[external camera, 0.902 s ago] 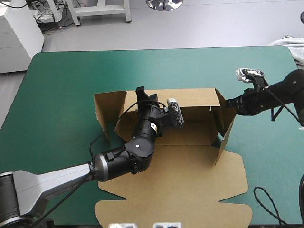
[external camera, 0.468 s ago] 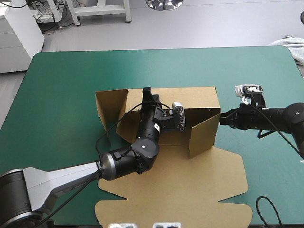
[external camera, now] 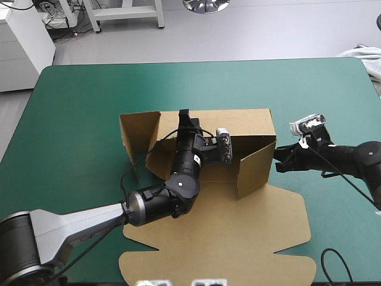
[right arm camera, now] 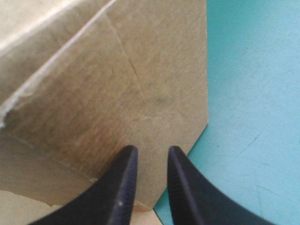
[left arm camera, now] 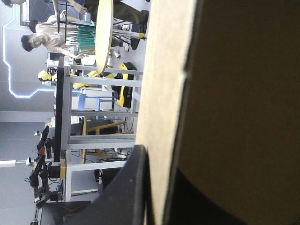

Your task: Fold the box

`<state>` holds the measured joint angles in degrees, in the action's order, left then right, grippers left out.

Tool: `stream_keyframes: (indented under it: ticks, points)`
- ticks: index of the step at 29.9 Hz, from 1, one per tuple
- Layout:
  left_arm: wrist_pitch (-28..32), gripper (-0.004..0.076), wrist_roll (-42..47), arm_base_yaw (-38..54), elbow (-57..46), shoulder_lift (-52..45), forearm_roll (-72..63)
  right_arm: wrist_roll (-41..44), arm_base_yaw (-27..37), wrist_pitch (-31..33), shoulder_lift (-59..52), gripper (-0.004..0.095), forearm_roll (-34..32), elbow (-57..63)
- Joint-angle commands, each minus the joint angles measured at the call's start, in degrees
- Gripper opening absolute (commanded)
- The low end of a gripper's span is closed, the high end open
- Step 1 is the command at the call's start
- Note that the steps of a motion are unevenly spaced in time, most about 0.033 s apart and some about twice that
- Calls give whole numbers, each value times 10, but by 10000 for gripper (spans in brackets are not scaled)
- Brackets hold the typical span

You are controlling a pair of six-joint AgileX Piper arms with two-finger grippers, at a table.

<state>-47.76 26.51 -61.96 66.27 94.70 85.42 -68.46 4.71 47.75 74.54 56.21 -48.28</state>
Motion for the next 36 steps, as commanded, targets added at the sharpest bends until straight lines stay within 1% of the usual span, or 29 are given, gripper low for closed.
stream_keyframes:
  ticks: [1, 4, 6, 10, 12, 14, 17, 21, 27, 29, 31, 36]
  points:
    - [11, -10, 19, -2, 11, -14, -14, -14, 1, 21, -28, 391, -11, -25]
    - [11, -10, 19, -2, 11, -14, -13, -12, 1, 29, -46, 392, -53, -32]
    - [11, -10, 19, -2, 11, -14, -13, -12, 1, 35, -58, 392, -68, -35]
    - [11, -10, 19, -2, 11, -14, -13, -12, 1, 35, -72, 404, -67, -35]
    - [11, -10, 19, -2, 11, -14, -13, -13, 1, 35, -72, 444, -59, -35]
    - [11, -10, 19, -2, 11, -14, -13, -13, 1, 35, -67, 509, -48, -35]
    - [11, -10, 20, -2, 11, -14, -13, -24, 1, 46, -55, 563, -3, -35]
    - [11, -10, 20, -2, 11, -14, -13, -68, 1, 55, -34, 565, 70, -35]
    - [21, -10, 32, -2, 11, -14, -11, -68, 1, 44, 8, 557, 98, -35]
    - [26, -10, 32, -2, 11, -14, -10, -71, 1, 41, 24, 509, 116, -35]
    - [30, -10, 32, -2, 11, -14, -6, -86, 1, 32, 37, 417, 131, -35]
    - [30, -10, 32, -2, 11, -14, 4, -88, 1, 19, 59, 89, 151, -35]
